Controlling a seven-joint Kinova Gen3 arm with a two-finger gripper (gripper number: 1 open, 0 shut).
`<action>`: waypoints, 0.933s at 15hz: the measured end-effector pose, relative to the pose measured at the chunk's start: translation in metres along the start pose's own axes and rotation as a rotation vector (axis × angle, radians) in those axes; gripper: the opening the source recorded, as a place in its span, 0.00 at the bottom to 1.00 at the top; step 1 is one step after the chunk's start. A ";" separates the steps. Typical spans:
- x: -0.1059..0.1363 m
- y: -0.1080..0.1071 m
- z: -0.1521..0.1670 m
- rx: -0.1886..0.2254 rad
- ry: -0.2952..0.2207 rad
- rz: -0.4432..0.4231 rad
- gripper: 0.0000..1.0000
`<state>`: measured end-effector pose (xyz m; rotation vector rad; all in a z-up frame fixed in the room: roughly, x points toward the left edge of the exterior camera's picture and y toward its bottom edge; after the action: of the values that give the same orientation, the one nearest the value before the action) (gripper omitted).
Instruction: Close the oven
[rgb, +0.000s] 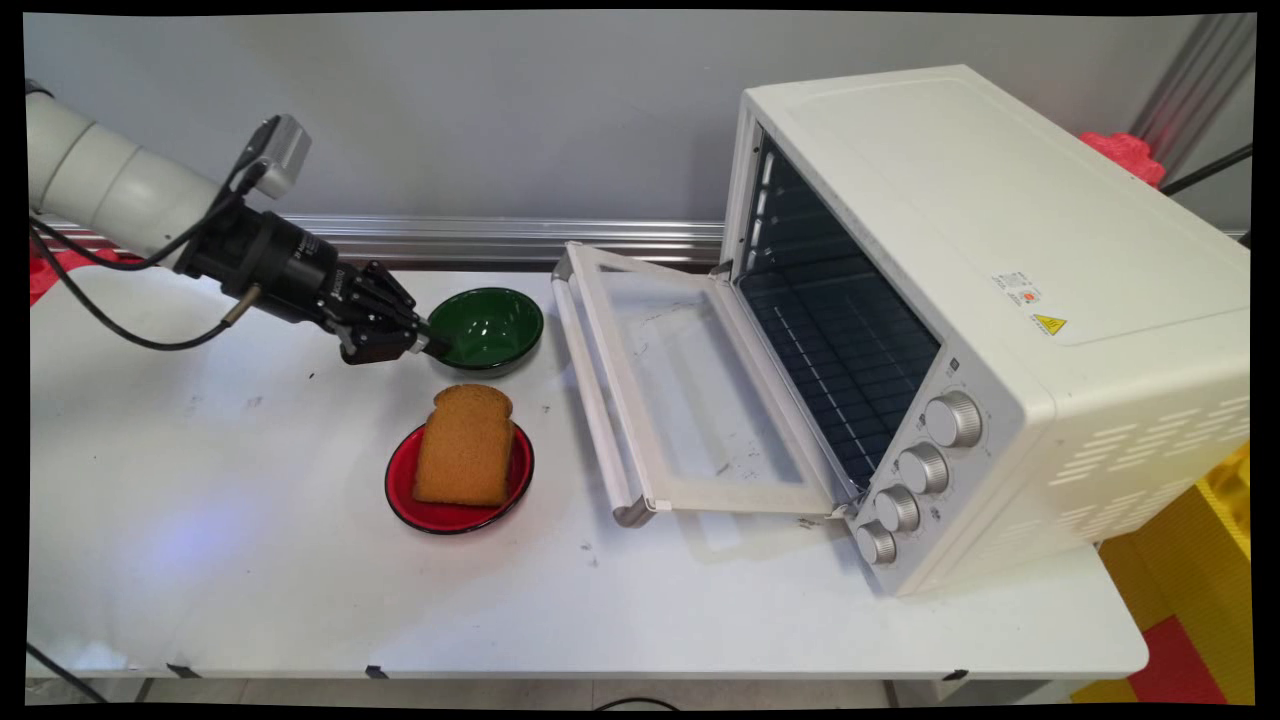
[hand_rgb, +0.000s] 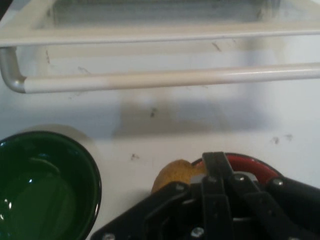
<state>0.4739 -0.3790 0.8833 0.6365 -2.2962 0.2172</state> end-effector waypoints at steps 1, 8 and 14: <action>0.001 -0.001 0.003 -0.002 0.002 0.000 0.00; 0.014 -0.006 0.043 -0.030 0.007 -0.006 0.00; 0.013 -0.011 0.082 -0.045 -0.022 -0.013 0.00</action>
<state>0.4217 -0.4205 0.8333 0.6337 -2.3104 0.1533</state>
